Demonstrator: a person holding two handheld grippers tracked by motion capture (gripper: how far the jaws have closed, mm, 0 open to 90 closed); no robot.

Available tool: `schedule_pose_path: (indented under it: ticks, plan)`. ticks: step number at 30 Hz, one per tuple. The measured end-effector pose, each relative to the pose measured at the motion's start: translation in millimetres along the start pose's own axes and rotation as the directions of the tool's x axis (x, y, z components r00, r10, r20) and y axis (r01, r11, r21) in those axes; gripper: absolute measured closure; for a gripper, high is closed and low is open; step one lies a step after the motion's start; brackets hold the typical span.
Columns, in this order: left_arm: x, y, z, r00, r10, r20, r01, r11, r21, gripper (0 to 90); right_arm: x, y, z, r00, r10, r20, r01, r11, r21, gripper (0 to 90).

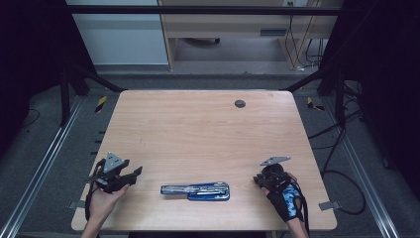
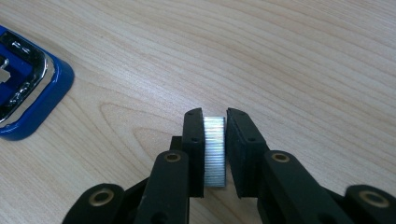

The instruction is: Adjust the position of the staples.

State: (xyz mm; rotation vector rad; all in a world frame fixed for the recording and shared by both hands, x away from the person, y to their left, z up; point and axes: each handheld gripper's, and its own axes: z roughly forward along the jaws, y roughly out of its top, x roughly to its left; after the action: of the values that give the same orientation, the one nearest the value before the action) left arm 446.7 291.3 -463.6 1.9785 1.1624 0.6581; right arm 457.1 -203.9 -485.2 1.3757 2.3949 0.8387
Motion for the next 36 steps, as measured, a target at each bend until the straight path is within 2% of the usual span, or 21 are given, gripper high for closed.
schedule_pose_path:
  ticks: [7, 11, 13, 18, 19, 20, 29, 36]
  plan:
    - [-0.3, 0.5, 0.3, 0.9999, 0.010, -0.010, -0.010, 0.9999, 0.006, 42.2, 2.2, 3.2, 0.1, 0.9991, -0.043, -0.008, 0.043, 0.999, 0.017, 78.5]
    - [-0.7, 0.8, 1.5, 0.9999, 0.013, -0.010, -0.013, 0.9999, 0.010, 42.2, 2.3, 3.3, 0.9, 0.9994, -0.033, -0.014, 0.033, 0.999, 0.014, 77.7]
    - [-0.3, 0.7, 1.8, 0.9998, 0.015, -0.011, -0.015, 0.9998, 0.013, 42.2, 0.9, 2.7, 0.7, 0.9991, -0.043, -0.002, 0.043, 0.999, 0.014, 72.4]
    - [0.4, 0.4, 0.8, 0.9998, 0.014, -0.010, -0.014, 0.9998, 0.013, 42.1, -0.3, 2.2, -7.7, 0.9995, -0.032, -0.007, 0.032, 0.999, 0.000, 73.7]
    - [0.4, 0.4, 0.9, 0.9998, 0.015, -0.010, -0.015, 0.9998, 0.014, 42.2, -0.9, 2.6, -9.2, 0.9992, -0.041, -0.001, 0.041, 0.999, 0.000, 74.1]
    - [0.4, 0.5, 1.1, 0.9998, 0.015, -0.009, -0.015, 0.9998, 0.015, 42.1, -0.8, 3.4, -10.7, 0.9995, -0.031, -0.003, 0.031, 0.999, 0.011, 74.7]
    - [0.5, 0.7, 1.6, 0.9998, 0.019, -0.008, -0.019, 0.9997, 0.019, 42.2, -0.6, 6.5, -8.4, 0.9999, -0.015, -0.001, 0.015, 0.999, 0.028, 75.8]
    - [0.7, 0.5, 1.6, 0.9998, 0.016, -0.010, -0.016, 0.9997, 0.018, 42.1, 3.0, 7.4, -3.8, 0.9996, -0.027, -0.005, 0.028, 0.999, 0.042, 75.7]
